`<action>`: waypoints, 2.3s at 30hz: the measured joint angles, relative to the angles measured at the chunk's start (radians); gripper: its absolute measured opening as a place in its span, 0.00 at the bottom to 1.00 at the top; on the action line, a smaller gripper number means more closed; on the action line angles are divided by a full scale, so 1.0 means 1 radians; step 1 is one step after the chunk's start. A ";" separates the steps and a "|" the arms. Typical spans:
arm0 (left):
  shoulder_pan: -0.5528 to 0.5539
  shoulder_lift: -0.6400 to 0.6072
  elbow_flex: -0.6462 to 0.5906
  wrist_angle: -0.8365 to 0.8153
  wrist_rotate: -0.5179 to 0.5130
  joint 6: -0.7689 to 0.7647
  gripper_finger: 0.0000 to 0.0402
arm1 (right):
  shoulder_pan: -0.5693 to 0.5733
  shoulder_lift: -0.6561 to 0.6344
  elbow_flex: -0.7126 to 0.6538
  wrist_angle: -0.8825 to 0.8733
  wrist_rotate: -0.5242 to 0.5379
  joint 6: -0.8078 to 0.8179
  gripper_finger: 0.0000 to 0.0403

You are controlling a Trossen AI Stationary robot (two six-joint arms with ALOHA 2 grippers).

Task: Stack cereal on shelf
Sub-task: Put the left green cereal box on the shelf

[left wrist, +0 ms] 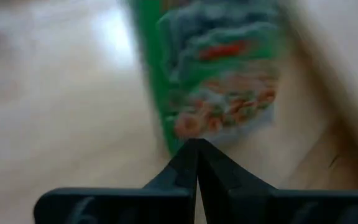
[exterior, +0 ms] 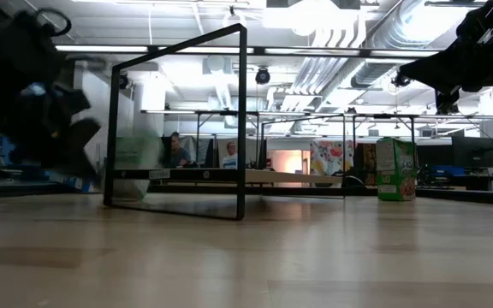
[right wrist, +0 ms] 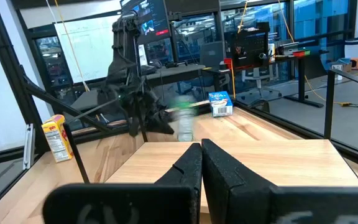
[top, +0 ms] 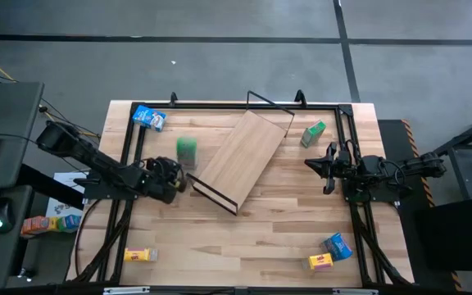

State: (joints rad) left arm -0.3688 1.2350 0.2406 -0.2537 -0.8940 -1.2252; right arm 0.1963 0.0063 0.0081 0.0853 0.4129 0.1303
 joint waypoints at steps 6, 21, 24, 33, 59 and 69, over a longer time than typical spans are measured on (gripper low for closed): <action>-0.051 0.101 0.001 0.013 -0.008 -0.112 0.00 | 0.000 -0.001 0.000 -0.008 0.000 0.000 0.00; -0.066 0.010 0.002 0.017 -0.050 -0.070 0.00 | 0.000 0.001 0.000 -0.014 0.000 0.000 0.00; -0.066 -0.036 0.002 0.018 -0.062 -0.034 0.00 | 0.000 0.001 0.000 -0.014 0.000 0.000 0.00; -0.042 -0.133 0.002 0.018 -0.076 0.060 0.00 | 0.000 0.001 0.000 -0.014 0.000 0.000 0.00; -0.023 -0.156 0.003 0.020 -0.079 0.129 0.00 | 0.000 0.001 0.000 -0.014 0.000 0.000 0.00; -0.024 -0.210 0.078 -0.015 0.222 0.410 0.02 | 0.000 0.001 0.000 -0.013 0.000 0.000 0.00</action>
State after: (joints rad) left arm -0.3924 1.0254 0.3190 -0.2688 -0.6720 -0.8150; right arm 0.1959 0.0074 0.0079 0.0719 0.4129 0.1303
